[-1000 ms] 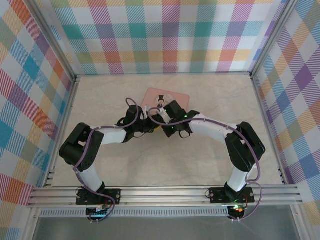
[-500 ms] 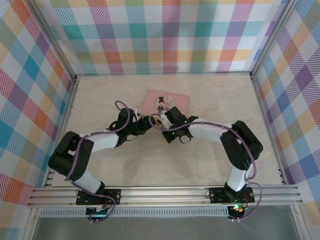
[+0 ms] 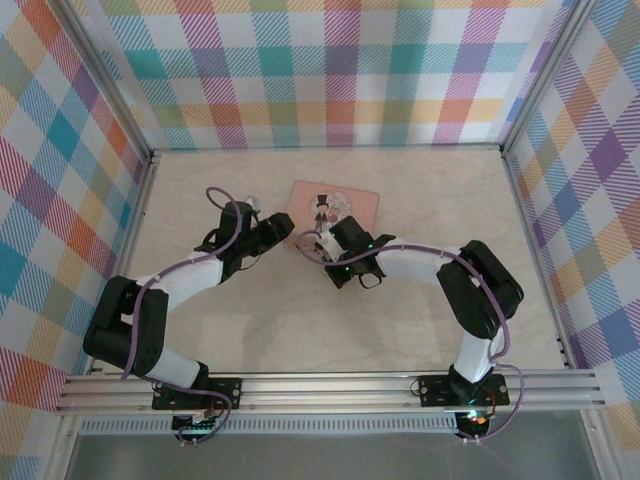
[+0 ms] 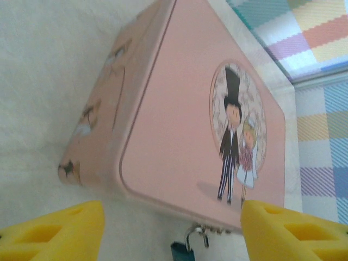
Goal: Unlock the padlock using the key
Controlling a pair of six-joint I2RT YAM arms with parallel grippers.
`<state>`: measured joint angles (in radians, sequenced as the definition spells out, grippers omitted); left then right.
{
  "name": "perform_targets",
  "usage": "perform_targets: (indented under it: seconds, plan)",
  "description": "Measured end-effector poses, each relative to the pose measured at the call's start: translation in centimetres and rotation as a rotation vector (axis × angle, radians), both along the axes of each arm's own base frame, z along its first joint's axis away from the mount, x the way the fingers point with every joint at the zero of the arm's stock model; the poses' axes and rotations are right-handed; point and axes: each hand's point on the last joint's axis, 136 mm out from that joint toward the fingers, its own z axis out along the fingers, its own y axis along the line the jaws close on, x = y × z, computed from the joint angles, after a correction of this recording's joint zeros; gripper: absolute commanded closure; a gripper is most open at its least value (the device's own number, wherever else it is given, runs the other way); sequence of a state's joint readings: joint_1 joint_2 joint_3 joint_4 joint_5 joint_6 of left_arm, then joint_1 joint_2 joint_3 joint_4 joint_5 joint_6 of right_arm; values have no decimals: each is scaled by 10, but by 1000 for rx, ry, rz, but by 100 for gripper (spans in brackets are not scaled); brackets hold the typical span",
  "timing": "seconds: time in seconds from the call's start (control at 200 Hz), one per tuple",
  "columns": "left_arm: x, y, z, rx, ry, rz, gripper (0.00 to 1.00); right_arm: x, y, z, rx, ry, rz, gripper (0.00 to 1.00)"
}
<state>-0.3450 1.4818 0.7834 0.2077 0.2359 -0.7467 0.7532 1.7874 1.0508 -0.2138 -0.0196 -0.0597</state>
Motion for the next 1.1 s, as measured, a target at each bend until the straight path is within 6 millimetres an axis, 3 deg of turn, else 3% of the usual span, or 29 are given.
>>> perform_targets:
  seconds: [0.215,0.46,0.694,1.099]
  plan:
    - [34,5,18,47,-53,28,30,-1,-3,-2,-19,-20,32,100]
    - [63,-4,0,71,-15,9,31,1,-4,-1,-42,-52,67,100]
    - [65,-16,-17,36,31,-39,32,1,-7,2,-64,-90,115,100]
    - [64,-20,-18,17,37,-58,32,7,-12,2,-157,-194,254,100]
